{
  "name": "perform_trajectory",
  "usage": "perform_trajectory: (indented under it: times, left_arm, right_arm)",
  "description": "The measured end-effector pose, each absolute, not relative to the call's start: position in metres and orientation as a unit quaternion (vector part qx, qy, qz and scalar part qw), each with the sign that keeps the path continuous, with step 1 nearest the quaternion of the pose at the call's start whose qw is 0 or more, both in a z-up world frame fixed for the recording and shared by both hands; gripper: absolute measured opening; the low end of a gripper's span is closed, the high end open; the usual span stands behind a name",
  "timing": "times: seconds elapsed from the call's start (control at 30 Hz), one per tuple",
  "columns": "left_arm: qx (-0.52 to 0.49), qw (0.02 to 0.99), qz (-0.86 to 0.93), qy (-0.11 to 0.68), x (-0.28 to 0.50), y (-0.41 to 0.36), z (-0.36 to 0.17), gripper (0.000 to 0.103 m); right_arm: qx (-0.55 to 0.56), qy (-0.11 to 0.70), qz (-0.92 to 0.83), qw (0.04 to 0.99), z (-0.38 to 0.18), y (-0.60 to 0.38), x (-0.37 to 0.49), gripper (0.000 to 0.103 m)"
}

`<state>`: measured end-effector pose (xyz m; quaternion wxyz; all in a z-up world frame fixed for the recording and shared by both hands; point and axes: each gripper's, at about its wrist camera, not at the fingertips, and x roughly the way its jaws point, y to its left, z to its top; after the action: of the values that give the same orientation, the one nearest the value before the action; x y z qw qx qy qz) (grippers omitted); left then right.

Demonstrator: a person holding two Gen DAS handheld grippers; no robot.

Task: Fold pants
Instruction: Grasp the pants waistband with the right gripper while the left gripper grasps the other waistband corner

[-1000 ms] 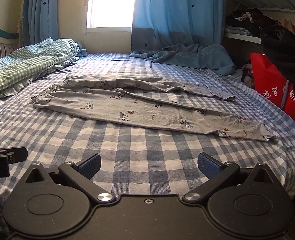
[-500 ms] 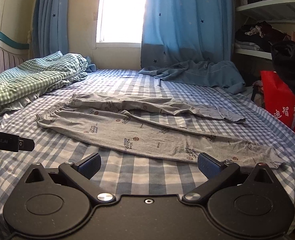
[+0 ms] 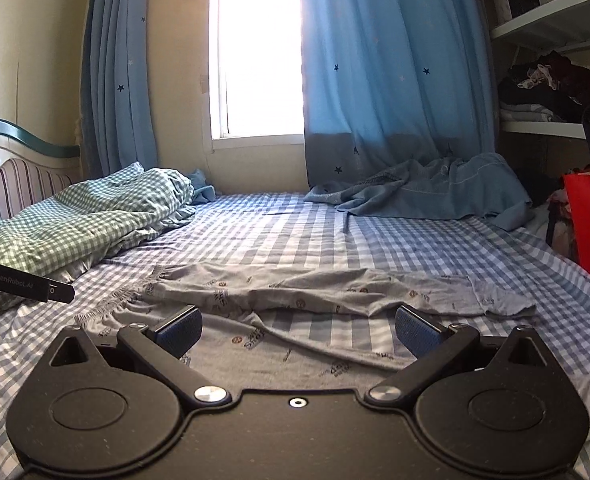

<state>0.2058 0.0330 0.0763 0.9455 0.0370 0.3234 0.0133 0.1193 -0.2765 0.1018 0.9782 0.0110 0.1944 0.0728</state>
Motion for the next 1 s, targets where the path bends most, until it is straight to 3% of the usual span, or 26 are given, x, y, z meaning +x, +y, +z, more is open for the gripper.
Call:
perform_trajectory:
  times: [0.4, 0.67, 0.8, 1.0]
  left_arm:
    - [0.102, 0.937, 0.003, 0.334, 0.383, 0.081, 0.086, 0.103]
    - [0.160, 0.907, -0.009, 0.389, 0.517, 0.100, 0.021, 0.103]
    - [0.182, 0.895, -0.051, 0.404, 0.563, 0.099, -0.013, 0.103]
    - [0.153, 0.888, -0.094, 0.422, 0.606, 0.111, -0.041, 0.102]
  right_arm:
    - [-0.006, 0.267, 0.182, 0.946, 0.105, -0.301, 0.300, 0.103]
    - [-0.077, 0.355, 0.229, 0.903, 0.048, -0.263, 0.452, 0.102]
    - [-0.114, 0.363, 0.273, 0.884, 0.018, -0.237, 0.507, 0.102]
    - [-0.121, 0.395, 0.304, 0.858, -0.022, -0.222, 0.569, 0.083]
